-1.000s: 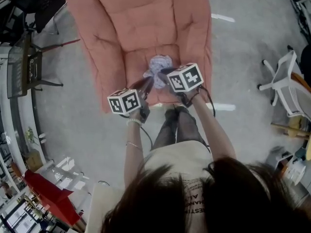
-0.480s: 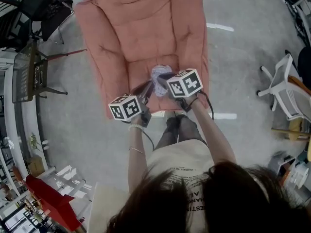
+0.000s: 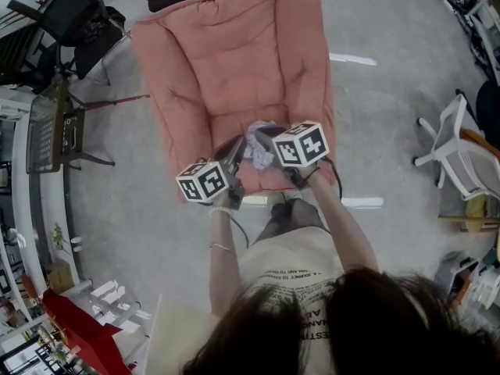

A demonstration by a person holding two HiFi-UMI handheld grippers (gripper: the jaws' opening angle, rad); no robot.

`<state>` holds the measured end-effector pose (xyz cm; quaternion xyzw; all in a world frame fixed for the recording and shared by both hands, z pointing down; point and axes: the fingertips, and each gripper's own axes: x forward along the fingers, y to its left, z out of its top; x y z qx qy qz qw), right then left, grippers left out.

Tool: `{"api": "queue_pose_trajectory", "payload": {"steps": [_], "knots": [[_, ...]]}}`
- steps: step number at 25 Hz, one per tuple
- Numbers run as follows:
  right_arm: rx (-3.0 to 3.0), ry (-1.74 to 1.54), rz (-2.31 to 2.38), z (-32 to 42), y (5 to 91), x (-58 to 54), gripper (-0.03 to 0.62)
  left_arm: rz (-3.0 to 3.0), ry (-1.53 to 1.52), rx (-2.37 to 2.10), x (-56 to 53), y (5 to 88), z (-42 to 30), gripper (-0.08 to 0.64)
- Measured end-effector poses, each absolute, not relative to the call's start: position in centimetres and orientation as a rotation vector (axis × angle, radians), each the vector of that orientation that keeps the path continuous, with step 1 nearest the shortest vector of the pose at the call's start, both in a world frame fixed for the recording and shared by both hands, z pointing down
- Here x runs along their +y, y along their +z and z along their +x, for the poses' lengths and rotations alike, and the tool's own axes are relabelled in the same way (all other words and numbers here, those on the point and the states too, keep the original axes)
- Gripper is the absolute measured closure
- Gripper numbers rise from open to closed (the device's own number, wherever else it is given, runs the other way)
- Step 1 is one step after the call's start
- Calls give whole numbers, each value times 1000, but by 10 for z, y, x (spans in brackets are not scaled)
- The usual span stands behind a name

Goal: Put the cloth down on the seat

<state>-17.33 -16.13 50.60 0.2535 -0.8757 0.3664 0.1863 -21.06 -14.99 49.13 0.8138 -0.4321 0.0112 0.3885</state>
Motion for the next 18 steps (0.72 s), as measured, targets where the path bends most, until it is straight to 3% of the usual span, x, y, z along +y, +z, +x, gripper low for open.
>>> {"api": "queue_pose_trajectory", "payload": {"steps": [18], "knots": [[-2655, 870, 769, -186, 456, -156, 591, 2194, -39, -1112, -144, 456, -217, 561]]}}
